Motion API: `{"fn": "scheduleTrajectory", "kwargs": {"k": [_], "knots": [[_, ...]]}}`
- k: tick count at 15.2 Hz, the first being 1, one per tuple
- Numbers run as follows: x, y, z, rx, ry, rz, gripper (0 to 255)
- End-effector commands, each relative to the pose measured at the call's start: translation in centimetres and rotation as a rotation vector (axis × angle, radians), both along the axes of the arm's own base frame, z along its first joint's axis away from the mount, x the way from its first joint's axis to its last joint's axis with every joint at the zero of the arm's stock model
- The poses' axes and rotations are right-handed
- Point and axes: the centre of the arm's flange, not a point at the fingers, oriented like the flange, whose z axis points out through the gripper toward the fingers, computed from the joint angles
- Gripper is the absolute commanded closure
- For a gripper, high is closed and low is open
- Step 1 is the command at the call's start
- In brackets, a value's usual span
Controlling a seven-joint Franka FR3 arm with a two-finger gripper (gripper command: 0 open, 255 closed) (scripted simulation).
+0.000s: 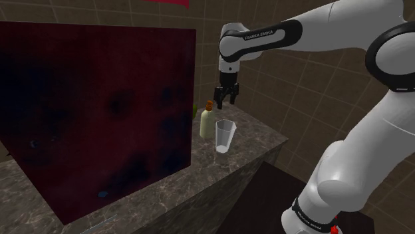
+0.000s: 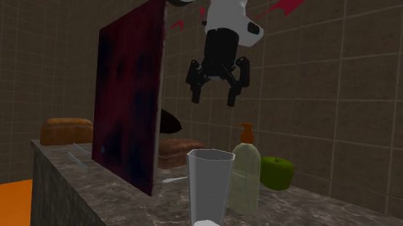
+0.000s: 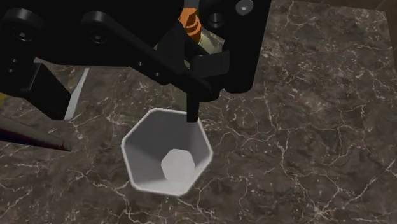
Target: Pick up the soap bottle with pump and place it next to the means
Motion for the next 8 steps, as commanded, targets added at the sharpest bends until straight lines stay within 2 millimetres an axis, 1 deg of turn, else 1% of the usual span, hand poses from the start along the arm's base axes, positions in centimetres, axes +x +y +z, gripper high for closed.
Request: {"fn": "scheduleTrajectory", "kwargs": {"k": [1,8], "knots": [[2.2,-0.9,-0.6,-0.001,-0.005,-0.001,0],[10.0,-4.6,-3.0,-0.002,-0.022,-0.008,0]]}}
